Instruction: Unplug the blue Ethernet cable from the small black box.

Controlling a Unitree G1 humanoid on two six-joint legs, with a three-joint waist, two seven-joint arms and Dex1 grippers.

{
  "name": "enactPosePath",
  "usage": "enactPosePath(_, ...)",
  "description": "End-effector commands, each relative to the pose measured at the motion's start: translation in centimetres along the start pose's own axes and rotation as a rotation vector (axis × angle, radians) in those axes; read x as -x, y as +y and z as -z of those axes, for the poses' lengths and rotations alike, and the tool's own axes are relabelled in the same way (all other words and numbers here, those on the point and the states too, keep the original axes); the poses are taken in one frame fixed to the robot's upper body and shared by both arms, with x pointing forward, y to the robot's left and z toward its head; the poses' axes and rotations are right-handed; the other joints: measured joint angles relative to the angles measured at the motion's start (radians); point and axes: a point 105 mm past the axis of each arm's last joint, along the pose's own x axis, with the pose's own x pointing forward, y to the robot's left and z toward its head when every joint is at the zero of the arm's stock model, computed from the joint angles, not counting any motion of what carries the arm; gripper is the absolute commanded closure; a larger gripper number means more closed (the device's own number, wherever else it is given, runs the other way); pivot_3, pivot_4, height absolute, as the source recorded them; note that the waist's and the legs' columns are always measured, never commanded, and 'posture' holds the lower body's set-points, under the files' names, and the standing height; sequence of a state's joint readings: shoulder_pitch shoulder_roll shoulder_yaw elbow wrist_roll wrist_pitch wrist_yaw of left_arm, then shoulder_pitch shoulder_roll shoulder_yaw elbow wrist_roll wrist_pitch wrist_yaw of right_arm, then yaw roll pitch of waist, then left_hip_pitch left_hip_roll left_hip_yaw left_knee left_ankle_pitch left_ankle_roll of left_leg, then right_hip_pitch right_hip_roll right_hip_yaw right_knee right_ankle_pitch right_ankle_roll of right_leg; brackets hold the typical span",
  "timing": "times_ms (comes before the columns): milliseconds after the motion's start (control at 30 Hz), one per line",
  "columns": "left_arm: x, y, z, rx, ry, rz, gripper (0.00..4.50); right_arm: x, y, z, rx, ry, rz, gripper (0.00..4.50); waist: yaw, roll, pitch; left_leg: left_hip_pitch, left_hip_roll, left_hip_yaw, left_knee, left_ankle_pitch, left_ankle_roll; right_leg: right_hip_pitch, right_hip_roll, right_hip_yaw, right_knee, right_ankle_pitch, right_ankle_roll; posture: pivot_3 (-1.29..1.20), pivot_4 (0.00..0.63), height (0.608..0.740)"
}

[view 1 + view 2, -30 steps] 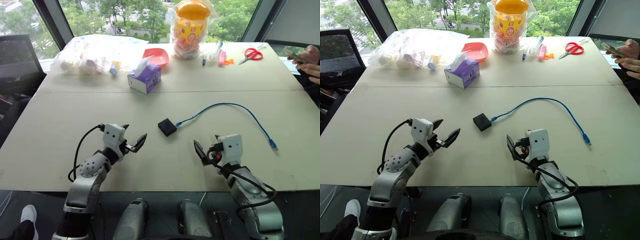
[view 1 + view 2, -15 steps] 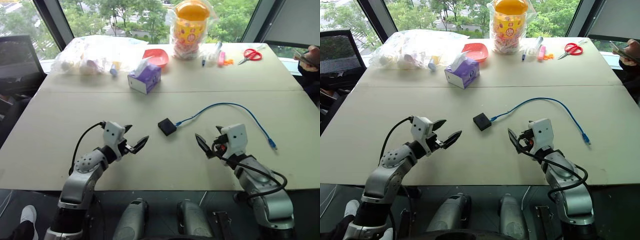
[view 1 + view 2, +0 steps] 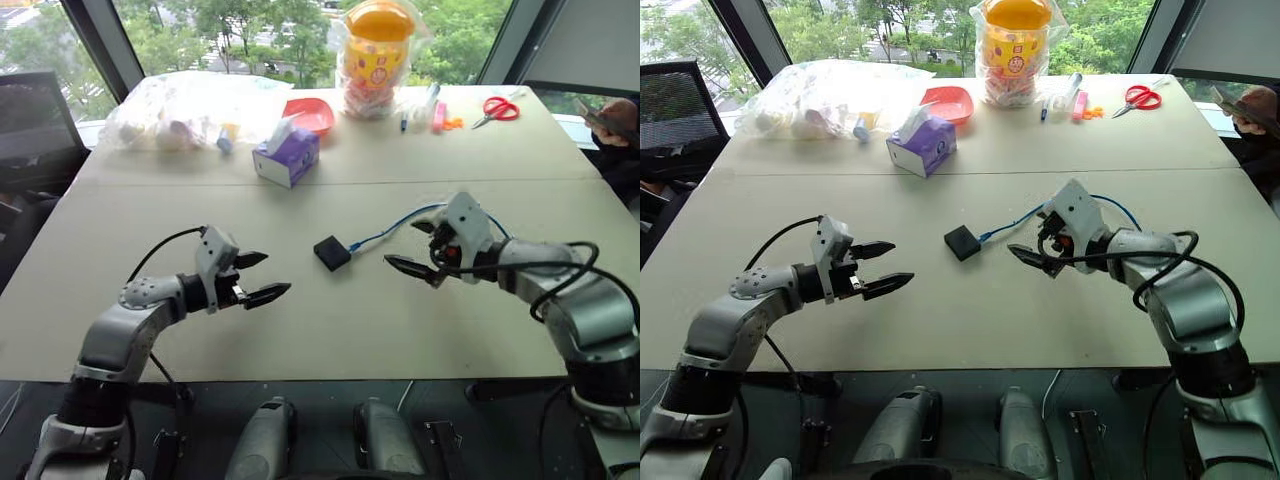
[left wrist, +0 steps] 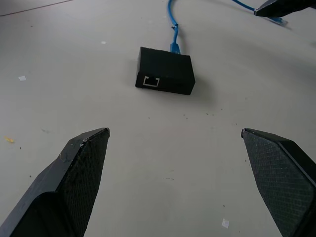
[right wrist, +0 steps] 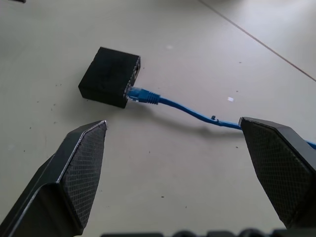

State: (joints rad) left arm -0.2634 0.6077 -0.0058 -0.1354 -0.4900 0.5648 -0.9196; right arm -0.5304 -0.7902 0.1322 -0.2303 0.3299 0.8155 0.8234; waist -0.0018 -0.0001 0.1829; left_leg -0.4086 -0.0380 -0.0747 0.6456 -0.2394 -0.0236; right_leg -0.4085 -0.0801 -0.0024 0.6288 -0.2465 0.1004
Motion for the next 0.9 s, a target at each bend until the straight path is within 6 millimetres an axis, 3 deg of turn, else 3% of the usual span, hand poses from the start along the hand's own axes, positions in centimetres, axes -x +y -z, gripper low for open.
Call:
enactPosePath(33,0.2,0.6,-1.9,-0.038,-0.04,0.011,0.04,-1.4,-0.6,-0.7,0.123,0.106,-0.144,0.0,-0.009,0.0,0.001,-0.001,0.0,0.0,0.0,0.0,0.0,0.0,0.0,0.0,0.0,0.0,0.0,0.0,0.15,0.74)
enactPosePath(200,0.1,1.0,-2.4,-0.061,-0.053,-0.001,0.04,-3.2,-1.4,-1.0,0.157,0.183,-0.266,0.0,-0.013,0.0,0.001,-0.001,0.0,0.0,0.0,0.0,0.0,-0.001,0.0,0.0,0.0,0.002,0.004,0.0,0.15,0.74)
enactPosePath(400,0.4,0.6,-2.5,-0.072,-0.081,-0.041,0.04,-7.7,-2.5,-0.8,0.233,0.316,-0.342,0.0,-0.025,0.0,0.001,0.0,0.0,0.001,-0.001,0.0,-0.001,-0.002,0.0,0.001,0.002,0.003,0.004,0.0,0.15,0.74)
enactPosePath(700,1.3,0.6,-1.9,-0.07,-0.084,-0.095,0.04,-9.9,-2.2,-0.4,0.278,0.375,-0.378,0.0,-0.018,0.0,0.001,0.0,-0.001,-0.001,-0.003,0.001,-0.002,-0.003,0.0,0.001,0.003,0.004,0.004,0.0,0.15,0.74)
enactPosePath(800,1.6,0.7,-1.8,-0.078,-0.078,-0.109,0.0,-9.9,-1.9,-0.2,0.296,0.383,-0.403,0.84,-0.019,0.0,0.001,0.002,-0.001,-0.001,-0.003,0.001,-0.003,-0.002,0.0,0.001,0.003,0.004,0.003,0.0,0.15,0.74)
enactPosePath(900,1.7,1.4,-1.9,-0.081,-0.079,-0.124,0.0,-10.3,-1.0,-0.6,0.307,0.366,-0.452,2.37,-0.02,0.0,0.001,0.002,-0.001,-0.001,-0.003,0.002,-0.004,-0.002,0.001,0.001,0.004,0.004,0.003,0.0,0.15,0.74)
